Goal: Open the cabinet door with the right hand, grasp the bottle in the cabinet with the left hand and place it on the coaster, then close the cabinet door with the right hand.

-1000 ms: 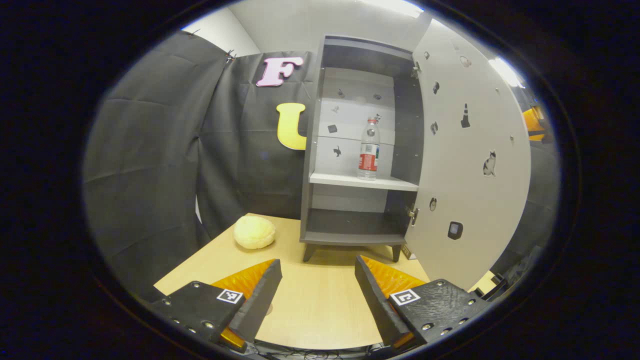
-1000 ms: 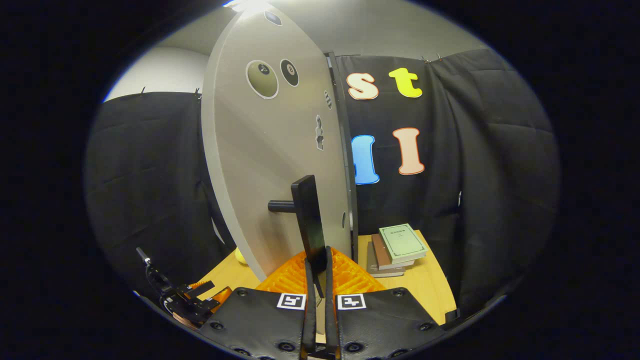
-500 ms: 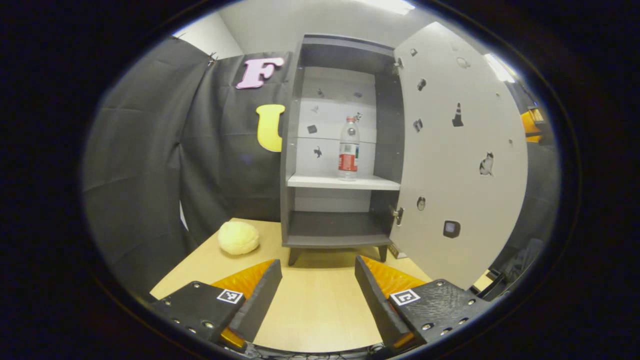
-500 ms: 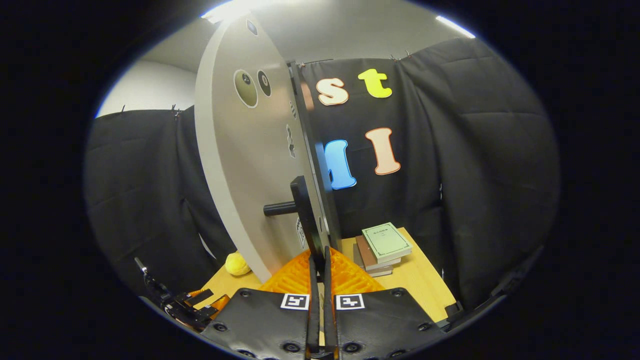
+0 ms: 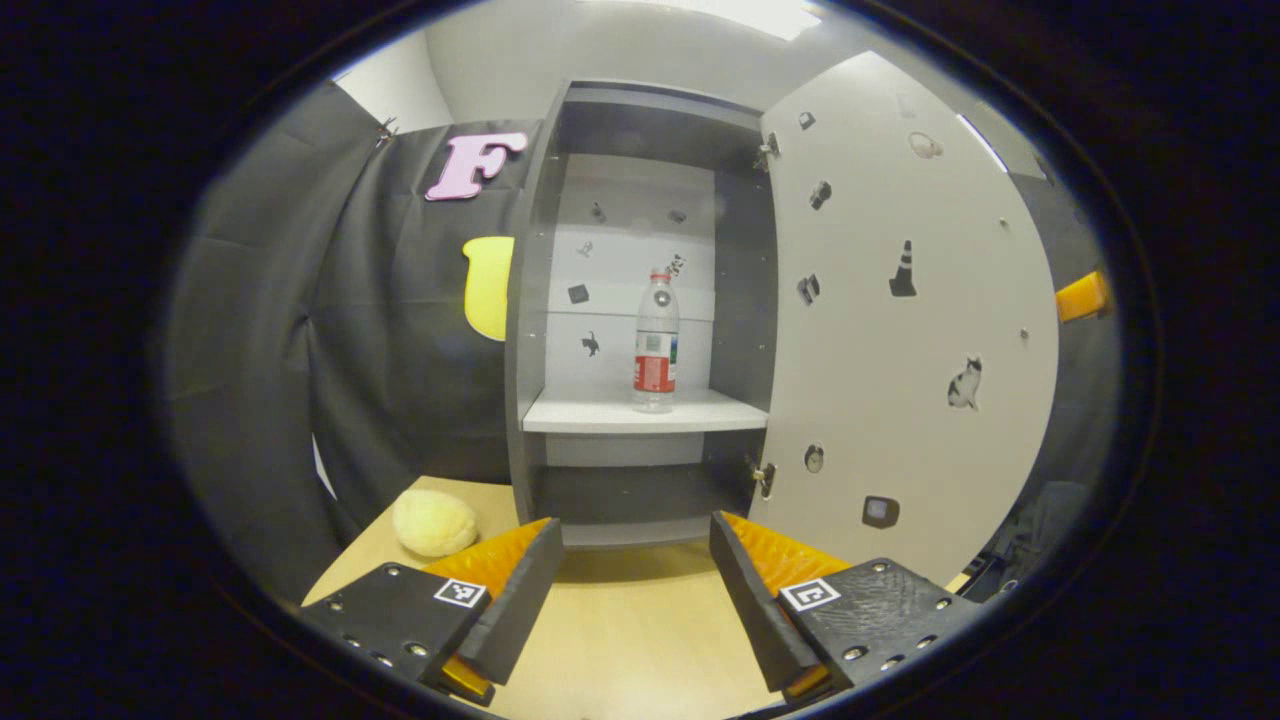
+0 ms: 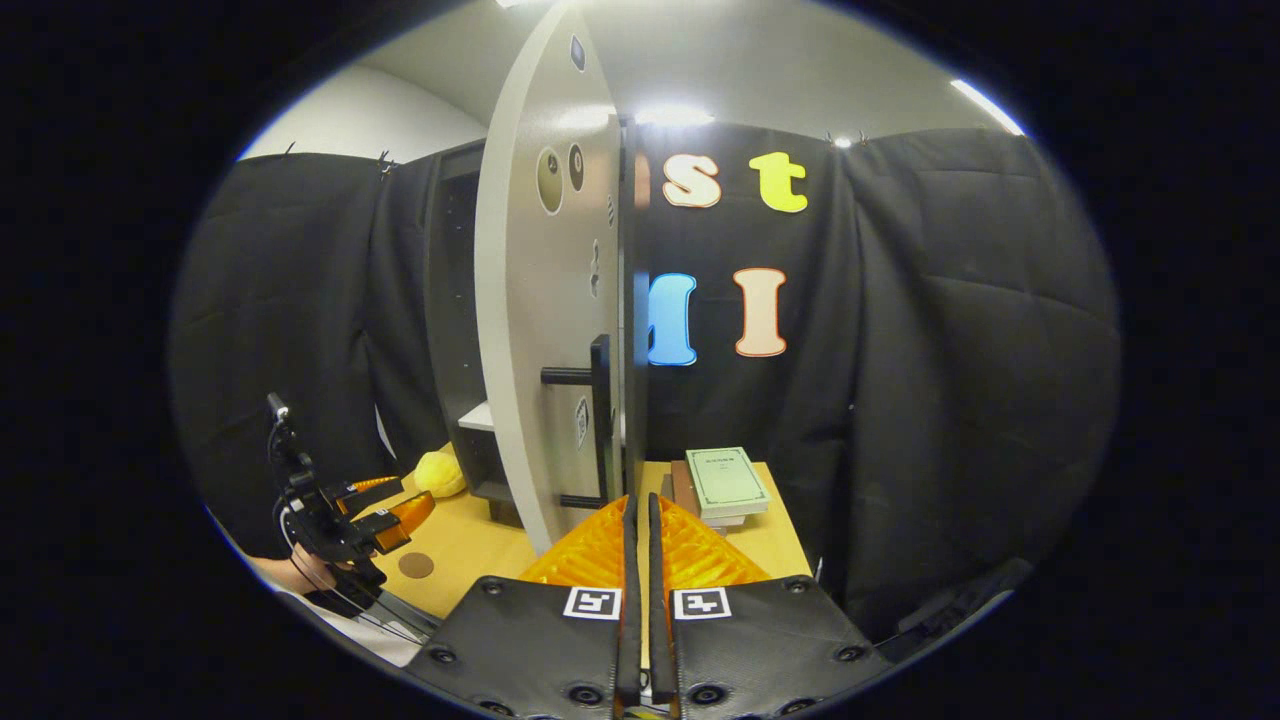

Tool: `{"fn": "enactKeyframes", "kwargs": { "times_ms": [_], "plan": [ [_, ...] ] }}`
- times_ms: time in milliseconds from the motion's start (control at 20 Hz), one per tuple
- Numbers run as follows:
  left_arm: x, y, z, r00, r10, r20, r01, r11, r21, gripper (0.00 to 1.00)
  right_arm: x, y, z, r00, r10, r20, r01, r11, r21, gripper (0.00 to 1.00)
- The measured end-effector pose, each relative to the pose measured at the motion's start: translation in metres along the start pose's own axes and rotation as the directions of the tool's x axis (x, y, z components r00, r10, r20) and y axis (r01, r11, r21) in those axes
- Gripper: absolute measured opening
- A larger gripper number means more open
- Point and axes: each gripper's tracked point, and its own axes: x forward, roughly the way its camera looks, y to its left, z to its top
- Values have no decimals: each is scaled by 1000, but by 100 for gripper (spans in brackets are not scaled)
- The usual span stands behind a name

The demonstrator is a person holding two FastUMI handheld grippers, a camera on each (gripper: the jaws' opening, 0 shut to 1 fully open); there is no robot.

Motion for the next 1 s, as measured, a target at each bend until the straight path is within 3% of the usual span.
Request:
{"fn": "enactKeyframes", "kwargs": {
  "times_ms": [50, 150, 200, 250, 300, 350, 400, 600, 650, 750, 800, 900, 1000],
  "plan": [
    [9, 1, 7, 1000, -4, 11, 4, 1000, -4, 90, 3, -7, 2, 1000, -17, 7, 17, 1000, 23, 1],
    [29, 6, 24, 1000, -3, 30, 3, 1000, 9, 87, 7, -27, 6, 998, -64, 8, 63, 994, 87, 3],
    [41, 8, 33, 1000, -5, 30, 4, 999, 33, 91, 8, -36, 7, 996, -89, 2, 88, 990, 113, 6],
    [52, 12, 40, 1000, 4, 23, -5, 998, 68, 86, 8, -44, 13, 994, -105, 11, 102, 986, 129, 7],
    [63, 13, 50, 1000, 3, 25, -5, 995, 102, 90, 14, -51, 20, 993, -118, 29, 113, 984, 141, 7],
    [76, 12, 61, 1000, -4, 31, 1, 992, 123, 86, 16, -60, 26, 990, -134, 42, 127, 981, 150, 23],
    [87, 10, 70, 999, -15, 32, 11, 993, 122, 87, 21, -69, 30, 987, -153, 53, 143, 977, 161, 31],
    [133, 3, 113, 995, -68, 71, 66, 997, 33, 90, 40, -97, 38, 977, -204, 66, 183, 952, 244, 36],
    [145, 4, 127, 994, -72, 82, 71, 997, 17, 90, 47, -104, 42, 973, -216, 77, 190, 948, 256, 44],
    [166, 3, 146, 992, -85, 93, 85, 996, 1, 87, 58, -112, 40, 972, -223, 79, 195, 944, 267, 75],
    [175, 1, 155, 990, -97, 98, 97, 995, 3, 87, 66, -116, 38, 972, -226, 68, 200, 943, 264, 84],
    [194, -2, 168, 987, -121, 102, 120, 993, 15, 90, 79, -126, 32, 969, -241, 52, 219, 939, 265, 96],
    [212, -7, 179, 985, -136, 104, 133, 990, 38, 87, 91, -132, 35, 967, -248, 65, 220, 933, 285, 97]
  ]
}}
